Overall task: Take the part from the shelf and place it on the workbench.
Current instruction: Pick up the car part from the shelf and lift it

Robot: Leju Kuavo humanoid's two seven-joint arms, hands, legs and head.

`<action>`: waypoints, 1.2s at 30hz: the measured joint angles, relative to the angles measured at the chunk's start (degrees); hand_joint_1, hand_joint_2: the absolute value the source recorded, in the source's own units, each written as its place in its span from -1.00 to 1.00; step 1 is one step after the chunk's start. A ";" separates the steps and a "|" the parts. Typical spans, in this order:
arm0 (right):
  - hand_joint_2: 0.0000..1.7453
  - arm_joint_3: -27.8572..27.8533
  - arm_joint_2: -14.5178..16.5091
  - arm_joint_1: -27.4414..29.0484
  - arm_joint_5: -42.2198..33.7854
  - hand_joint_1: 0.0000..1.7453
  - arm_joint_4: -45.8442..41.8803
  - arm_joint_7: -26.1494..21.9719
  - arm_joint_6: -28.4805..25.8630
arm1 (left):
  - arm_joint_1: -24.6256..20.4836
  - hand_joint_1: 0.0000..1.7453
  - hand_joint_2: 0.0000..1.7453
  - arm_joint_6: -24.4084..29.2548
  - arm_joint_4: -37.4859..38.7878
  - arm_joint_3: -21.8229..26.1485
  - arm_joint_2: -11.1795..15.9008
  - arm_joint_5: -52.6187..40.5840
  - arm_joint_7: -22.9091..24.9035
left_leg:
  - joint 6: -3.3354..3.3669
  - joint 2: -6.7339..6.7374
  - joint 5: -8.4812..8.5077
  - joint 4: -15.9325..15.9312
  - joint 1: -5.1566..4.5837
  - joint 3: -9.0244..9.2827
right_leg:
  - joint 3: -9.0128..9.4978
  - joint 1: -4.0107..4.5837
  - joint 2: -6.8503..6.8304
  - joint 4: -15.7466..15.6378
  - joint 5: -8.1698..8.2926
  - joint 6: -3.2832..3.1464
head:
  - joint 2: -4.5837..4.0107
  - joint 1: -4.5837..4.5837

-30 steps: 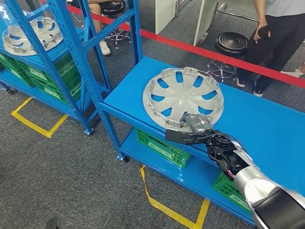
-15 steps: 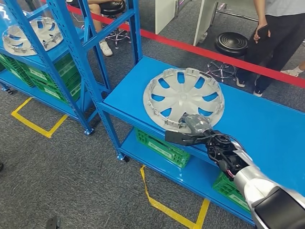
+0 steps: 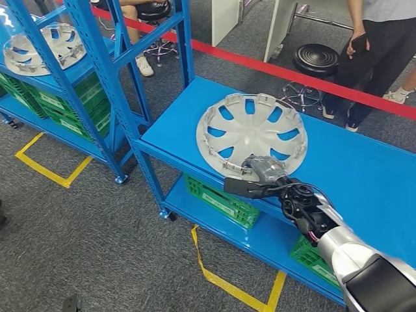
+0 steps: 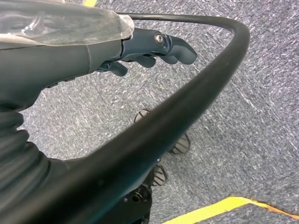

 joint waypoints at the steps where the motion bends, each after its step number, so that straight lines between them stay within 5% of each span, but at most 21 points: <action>1: 1.00 -0.10 -0.01 0.00 -1.19 0.95 -0.14 -0.25 -0.18 | 0.00 -1.00 1.00 0.00 0.00 0.01 0.00 0.00 -0.01 | 0.00 0.00 0.00 0.00 0.00 0.00 | 0.00 0.00 0.00 0.00 0.00 0.00 | 0.00 0.00; 17: 1.00 -3.34 -0.94 0.21 -18.73 0.83 -13.80 -1.91 -0.03 | 0.15 -1.00 1.00 0.77 0.00 0.01 0.02 0.91 -0.09 | 0.00 0.10 0.00 -0.01 0.01 0.00 | -0.10 0.00 0.16 0.00 0.00 0.00 | 0.00 -0.02; 36: 1.00 -3.53 -2.18 2.00 -21.31 0.84 -21.21 -1.51 -1.50 | 0.15 -1.00 1.00 1.23 0.00 0.01 0.02 0.26 -0.54 | -0.01 0.09 -0.01 -0.03 0.04 -0.01 | -0.12 0.01 0.14 0.00 0.00 -0.01 | 0.00 -0.07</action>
